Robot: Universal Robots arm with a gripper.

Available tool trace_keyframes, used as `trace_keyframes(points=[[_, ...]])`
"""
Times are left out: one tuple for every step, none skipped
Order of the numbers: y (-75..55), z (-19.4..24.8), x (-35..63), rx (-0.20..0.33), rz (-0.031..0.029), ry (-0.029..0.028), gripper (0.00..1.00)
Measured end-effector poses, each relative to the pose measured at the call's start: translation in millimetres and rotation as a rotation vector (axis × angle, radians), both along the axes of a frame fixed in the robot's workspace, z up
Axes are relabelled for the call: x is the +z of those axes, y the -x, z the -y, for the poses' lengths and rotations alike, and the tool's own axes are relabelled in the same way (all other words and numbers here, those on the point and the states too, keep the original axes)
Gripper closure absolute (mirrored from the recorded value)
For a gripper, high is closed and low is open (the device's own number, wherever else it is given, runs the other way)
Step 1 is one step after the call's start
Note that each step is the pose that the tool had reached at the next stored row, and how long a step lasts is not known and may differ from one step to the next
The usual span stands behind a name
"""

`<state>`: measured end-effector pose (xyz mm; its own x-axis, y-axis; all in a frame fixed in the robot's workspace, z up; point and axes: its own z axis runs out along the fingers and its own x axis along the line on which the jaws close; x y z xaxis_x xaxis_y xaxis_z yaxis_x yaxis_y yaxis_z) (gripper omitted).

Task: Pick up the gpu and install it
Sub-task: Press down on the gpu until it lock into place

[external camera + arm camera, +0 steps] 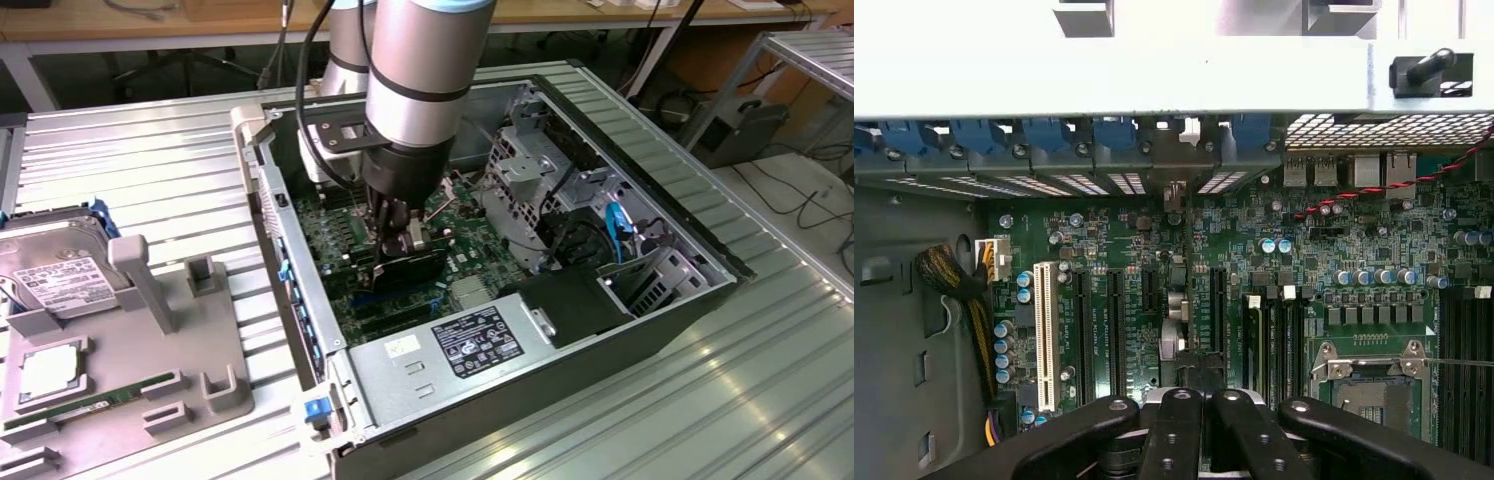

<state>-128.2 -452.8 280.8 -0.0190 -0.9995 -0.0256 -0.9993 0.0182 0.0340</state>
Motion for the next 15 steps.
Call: trace_keyframes(points=[[0.0,0.0,0.0,0.0,0.0,0.0,0.89],[0.0,0.0,0.0,0.0,0.0,0.0,0.89],[0.0,0.0,0.0,0.0,0.0,0.0,0.89],[0.0,0.0,0.0,0.0,0.0,0.0,0.89],[0.0,0.0,0.0,0.0,0.0,0.0,0.89],[-0.1,-0.2,-0.3,0.0,0.0001,-0.0001,0.89],[-0.1,-0.5,-0.5,0.0,0.0,0.0,0.89],[-0.3,-0.9,-1.2,0.0,0.0,0.0001,0.89],[-0.2,-1.8,-2.7,0.0,0.0,0.0008,0.89],[-0.3,-2.5,-4.4,0.0,-0.0001,0.0016,0.89],[-0.3,-2.7,-6.0,0.0,0.0002,0.0022,0.89],[-0.3,-2.6,-6.8,0.0,0.0004,0.0024,0.89],[-0.3,-2.7,-7.4,0.0,0.0008,0.002,0.89],[-0.3,-2.8,-8.2,0.0,0.0013,0.0011,0.89],[-0.2,-2.6,-8.3,0.0,0.0011,0.0013,0.89]])
